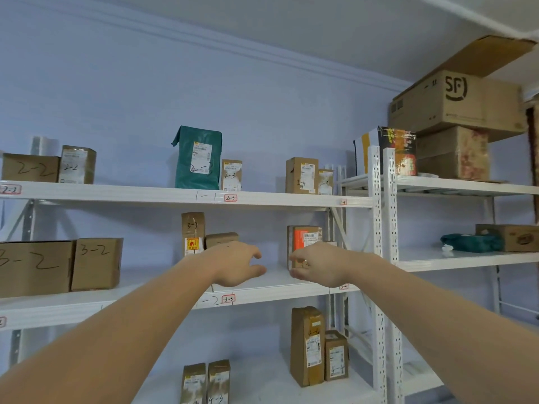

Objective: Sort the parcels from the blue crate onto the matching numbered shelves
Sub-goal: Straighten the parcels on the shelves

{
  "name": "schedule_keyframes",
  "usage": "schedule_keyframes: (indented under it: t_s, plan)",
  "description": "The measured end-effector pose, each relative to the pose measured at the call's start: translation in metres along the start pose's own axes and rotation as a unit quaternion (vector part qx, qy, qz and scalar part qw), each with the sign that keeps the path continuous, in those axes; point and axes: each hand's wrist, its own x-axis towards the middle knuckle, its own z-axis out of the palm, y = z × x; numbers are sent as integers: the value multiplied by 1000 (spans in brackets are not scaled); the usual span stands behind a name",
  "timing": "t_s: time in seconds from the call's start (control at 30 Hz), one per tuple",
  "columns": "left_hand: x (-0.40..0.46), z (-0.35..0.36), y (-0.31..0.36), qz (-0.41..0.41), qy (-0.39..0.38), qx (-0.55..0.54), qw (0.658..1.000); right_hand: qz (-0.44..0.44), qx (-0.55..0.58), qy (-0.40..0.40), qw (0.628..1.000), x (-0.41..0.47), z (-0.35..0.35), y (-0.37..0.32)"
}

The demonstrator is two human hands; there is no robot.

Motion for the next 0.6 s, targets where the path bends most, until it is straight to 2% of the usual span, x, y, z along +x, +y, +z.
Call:
schedule_keyframes:
  t_s: [0.6]
  plan:
    - [93, 6, 33, 27, 0, 18, 999, 25, 4, 23, 999, 25, 5, 91]
